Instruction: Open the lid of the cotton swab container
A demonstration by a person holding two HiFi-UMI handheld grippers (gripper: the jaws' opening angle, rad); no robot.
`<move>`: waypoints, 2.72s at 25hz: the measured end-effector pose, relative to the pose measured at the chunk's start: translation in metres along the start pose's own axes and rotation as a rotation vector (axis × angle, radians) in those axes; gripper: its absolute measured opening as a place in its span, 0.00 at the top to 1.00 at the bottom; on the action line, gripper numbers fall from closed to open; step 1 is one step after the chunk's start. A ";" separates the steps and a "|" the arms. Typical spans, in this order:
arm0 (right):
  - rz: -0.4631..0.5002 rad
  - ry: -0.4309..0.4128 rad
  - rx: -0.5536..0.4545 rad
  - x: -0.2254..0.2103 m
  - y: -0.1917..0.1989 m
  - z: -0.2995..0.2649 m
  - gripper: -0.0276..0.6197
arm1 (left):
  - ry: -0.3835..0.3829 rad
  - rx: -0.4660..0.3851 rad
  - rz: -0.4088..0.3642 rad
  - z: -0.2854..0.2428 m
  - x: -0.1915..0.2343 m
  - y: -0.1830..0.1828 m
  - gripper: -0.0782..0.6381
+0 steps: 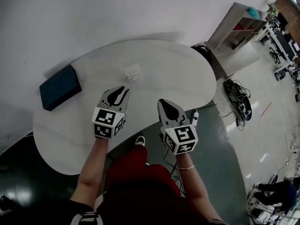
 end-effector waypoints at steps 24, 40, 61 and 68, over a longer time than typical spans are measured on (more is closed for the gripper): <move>0.034 -0.055 0.057 -0.024 -0.011 -0.083 0.93 | -0.019 0.090 0.074 -0.066 0.058 0.035 0.64; 0.032 -0.187 0.128 -0.049 -0.002 -0.130 0.93 | -0.059 0.208 0.047 -0.100 0.075 0.059 0.53; 0.029 -0.221 0.167 -0.066 0.006 -0.151 0.93 | -0.051 0.249 0.006 -0.127 0.076 0.060 0.54; 0.036 -0.223 0.169 -0.068 0.006 -0.152 0.93 | -0.047 0.236 0.003 -0.128 0.074 0.060 0.54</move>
Point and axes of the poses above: the fingertips, and each gripper's own axes: z backward along the fingers, x to its left, y out of its underside, the point moved 3 cm from there along z, backward along the fingers, and after that the axes turned 8 degrees about y, right-handed, at the moved point
